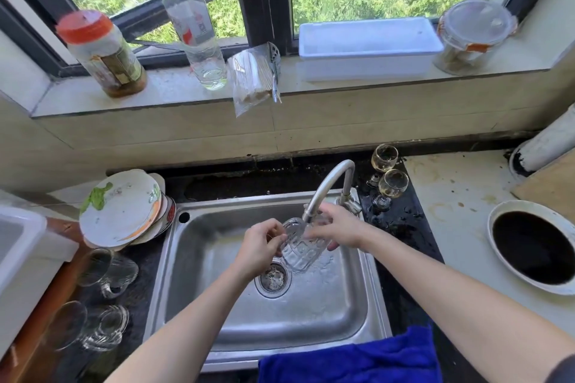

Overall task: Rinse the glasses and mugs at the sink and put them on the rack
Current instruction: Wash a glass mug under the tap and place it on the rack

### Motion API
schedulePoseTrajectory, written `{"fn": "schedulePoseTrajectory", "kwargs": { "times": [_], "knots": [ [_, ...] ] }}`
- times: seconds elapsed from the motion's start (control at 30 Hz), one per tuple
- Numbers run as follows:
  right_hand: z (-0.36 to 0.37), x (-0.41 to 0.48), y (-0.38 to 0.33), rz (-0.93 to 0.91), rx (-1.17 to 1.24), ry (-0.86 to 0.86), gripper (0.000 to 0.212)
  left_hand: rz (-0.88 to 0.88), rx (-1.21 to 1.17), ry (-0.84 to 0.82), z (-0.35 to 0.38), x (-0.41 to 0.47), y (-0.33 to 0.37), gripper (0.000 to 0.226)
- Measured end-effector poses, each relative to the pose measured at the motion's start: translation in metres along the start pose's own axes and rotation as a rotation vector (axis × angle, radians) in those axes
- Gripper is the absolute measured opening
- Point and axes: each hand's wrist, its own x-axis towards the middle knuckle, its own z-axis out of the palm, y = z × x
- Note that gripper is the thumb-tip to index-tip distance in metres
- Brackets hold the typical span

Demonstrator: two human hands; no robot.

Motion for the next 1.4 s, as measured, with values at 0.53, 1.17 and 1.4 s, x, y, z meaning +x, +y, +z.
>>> {"fn": "schedulePoseTrajectory", "kwargs": {
  "times": [0.53, 1.17, 1.4],
  "knots": [
    [0.020, 0.008, 0.026, 0.186, 0.326, 0.115, 0.025, -0.396, -0.523, 0.005, 0.005, -0.012, 0.011, 0.023],
    [0.042, -0.023, 0.022, -0.234, -0.823, 0.022, 0.014, -0.596, -0.306, -0.336, -0.024, 0.036, -0.022, 0.009],
    [0.085, -0.071, 0.043, 0.086, -0.061, 0.322, 0.028, -0.480, -0.070, -0.330, 0.006, 0.027, -0.025, 0.008]
  ]
}}
